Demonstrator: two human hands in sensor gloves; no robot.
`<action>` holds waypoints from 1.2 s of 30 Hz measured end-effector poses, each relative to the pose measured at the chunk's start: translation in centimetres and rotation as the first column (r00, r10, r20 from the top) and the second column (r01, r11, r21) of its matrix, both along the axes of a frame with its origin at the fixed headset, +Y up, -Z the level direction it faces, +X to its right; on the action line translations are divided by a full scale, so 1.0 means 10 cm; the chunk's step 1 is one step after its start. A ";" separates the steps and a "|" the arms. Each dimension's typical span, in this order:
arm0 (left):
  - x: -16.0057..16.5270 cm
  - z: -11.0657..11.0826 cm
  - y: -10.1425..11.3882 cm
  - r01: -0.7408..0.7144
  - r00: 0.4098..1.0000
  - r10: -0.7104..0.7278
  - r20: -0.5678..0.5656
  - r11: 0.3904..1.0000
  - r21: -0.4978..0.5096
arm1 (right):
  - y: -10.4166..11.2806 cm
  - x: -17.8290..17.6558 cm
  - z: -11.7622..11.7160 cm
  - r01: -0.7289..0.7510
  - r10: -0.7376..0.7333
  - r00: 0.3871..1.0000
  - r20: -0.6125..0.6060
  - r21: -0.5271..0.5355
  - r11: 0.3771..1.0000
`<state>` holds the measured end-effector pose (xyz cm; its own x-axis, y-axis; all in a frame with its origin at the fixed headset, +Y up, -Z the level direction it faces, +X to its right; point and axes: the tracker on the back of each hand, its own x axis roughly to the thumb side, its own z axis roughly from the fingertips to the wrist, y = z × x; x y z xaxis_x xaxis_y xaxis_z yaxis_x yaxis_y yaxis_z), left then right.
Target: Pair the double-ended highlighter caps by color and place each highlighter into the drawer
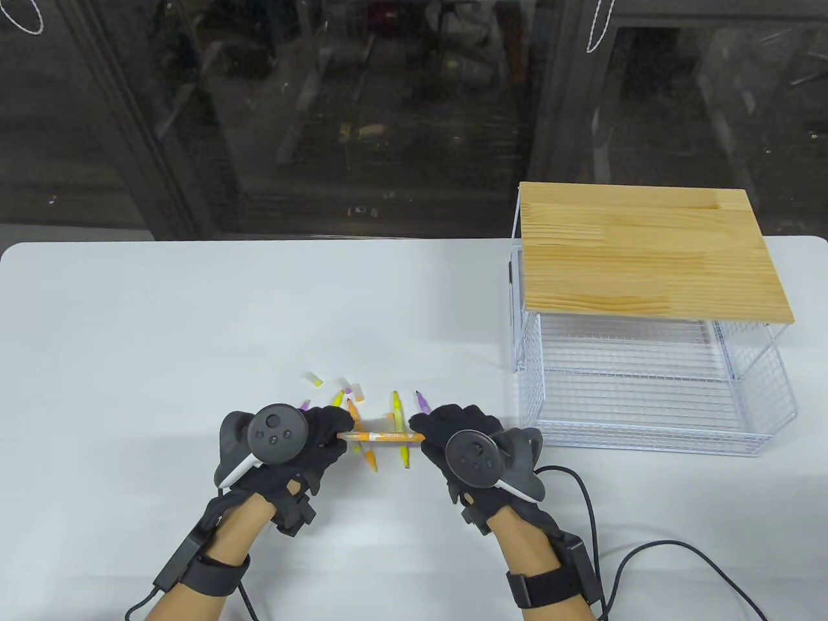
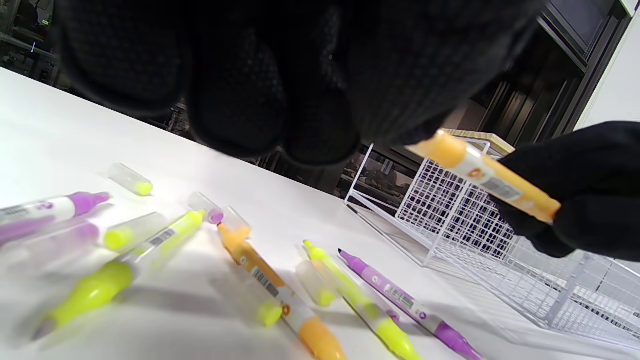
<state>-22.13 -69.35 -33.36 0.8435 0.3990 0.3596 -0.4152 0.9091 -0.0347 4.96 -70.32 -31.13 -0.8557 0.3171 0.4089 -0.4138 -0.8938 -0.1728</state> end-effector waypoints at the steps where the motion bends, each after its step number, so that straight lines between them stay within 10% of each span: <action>1: 0.01 0.00 0.00 0.005 1.000 -0.005 0.003 1.000 0.005 | 0.00 0.00 0.00 -0.003 0.003 1.000 -0.001 -0.001 1.000; 36: 0.32 0.15 -0.01 0.213 0.974 -0.220 0.061 0.972 0.104 | 0.07 -0.13 0.10 -0.125 0.131 0.991 -0.036 0.131 0.983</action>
<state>-18.96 -69.49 -31.88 0.8766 0.1704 0.4501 -0.2080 0.9775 0.0351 3.64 -69.67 -30.14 -0.8661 0.1486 0.4773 -0.3073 -0.9114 -0.2739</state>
